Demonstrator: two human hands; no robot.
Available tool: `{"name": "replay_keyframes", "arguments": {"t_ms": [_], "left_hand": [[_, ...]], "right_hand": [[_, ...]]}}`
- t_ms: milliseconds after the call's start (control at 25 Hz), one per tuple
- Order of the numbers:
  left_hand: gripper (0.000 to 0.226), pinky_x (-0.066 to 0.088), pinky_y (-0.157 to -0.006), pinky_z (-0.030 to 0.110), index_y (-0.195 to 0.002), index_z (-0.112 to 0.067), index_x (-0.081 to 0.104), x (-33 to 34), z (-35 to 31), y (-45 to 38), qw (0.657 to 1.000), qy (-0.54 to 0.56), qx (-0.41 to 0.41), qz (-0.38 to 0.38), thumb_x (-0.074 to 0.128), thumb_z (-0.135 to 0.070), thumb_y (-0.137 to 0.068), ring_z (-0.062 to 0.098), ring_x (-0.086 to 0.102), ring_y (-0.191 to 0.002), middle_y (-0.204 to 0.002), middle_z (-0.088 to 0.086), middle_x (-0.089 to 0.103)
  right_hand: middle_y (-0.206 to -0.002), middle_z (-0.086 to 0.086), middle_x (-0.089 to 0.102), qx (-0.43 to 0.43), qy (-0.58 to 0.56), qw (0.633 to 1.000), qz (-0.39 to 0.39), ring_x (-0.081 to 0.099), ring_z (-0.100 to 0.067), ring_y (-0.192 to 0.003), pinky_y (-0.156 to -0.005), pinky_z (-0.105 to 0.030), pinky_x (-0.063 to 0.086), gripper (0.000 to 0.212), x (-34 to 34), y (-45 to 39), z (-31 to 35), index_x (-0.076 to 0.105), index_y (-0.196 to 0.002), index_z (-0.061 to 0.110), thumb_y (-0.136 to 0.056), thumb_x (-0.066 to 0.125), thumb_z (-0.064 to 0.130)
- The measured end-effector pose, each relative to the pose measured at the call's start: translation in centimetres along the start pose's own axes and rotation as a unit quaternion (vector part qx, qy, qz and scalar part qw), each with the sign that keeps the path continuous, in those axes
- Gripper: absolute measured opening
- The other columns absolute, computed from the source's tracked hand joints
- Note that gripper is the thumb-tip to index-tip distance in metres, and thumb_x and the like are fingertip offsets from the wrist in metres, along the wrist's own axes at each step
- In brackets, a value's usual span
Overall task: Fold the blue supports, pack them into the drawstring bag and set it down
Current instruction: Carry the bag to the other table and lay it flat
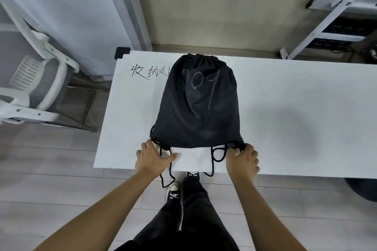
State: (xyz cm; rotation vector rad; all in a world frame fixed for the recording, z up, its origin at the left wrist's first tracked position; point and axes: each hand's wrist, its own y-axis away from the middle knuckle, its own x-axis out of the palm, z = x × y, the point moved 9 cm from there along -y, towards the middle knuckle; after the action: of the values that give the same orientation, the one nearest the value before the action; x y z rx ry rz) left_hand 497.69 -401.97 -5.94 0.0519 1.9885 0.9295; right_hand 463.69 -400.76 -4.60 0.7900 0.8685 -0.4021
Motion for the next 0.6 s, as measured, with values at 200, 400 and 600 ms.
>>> {"name": "replay_keyframes", "arguments": {"t_ms": [200,400,600], "left_hand": [[0.079,0.047,-0.091,0.041,-0.125,-0.011,0.041,2.8,-0.2,1.0,0.996,-0.082,-0.042,0.011,0.072,-0.063,-0.073,0.032,0.051,-0.12,-0.127,0.005,0.048],[0.019,0.049,-0.077,0.039,-0.104,-0.009,0.057,2.7,0.7,0.5,0.999,-0.037,0.004,-0.023,0.056,-0.024,-0.092,0.03,0.06,-0.096,-0.109,0.007,0.058],[0.016,0.061,-0.075,0.046,-0.104,-0.004,0.054,-0.7,5.5,-0.2,0.9,0.409,-0.146,-0.04,0.05,-0.018,-0.098,0.031,0.068,-0.065,-0.073,0.008,0.071]], "right_hand": [[-0.136,-0.01,0.049,0.004,0.109,0.993,0.034,0.047,-0.034,-0.127,-0.1,-0.048,0.038,0.114,2.9,2.7,-0.3,0.018,-0.151,0.015,-0.067,0.069,0.073],[-0.125,-0.01,0.062,0.03,0.157,0.987,0.029,0.054,-0.032,-0.12,-0.097,-0.044,0.037,0.055,4.7,2.4,-2.6,0.041,-0.127,0.01,-0.088,0.064,0.042],[-0.117,-0.013,0.064,-0.011,0.149,0.989,0.012,0.057,-0.035,-0.111,-0.097,-0.044,0.041,0.034,3.3,1.6,-3.2,0.048,-0.122,0.005,-0.1,0.048,0.031]]}}
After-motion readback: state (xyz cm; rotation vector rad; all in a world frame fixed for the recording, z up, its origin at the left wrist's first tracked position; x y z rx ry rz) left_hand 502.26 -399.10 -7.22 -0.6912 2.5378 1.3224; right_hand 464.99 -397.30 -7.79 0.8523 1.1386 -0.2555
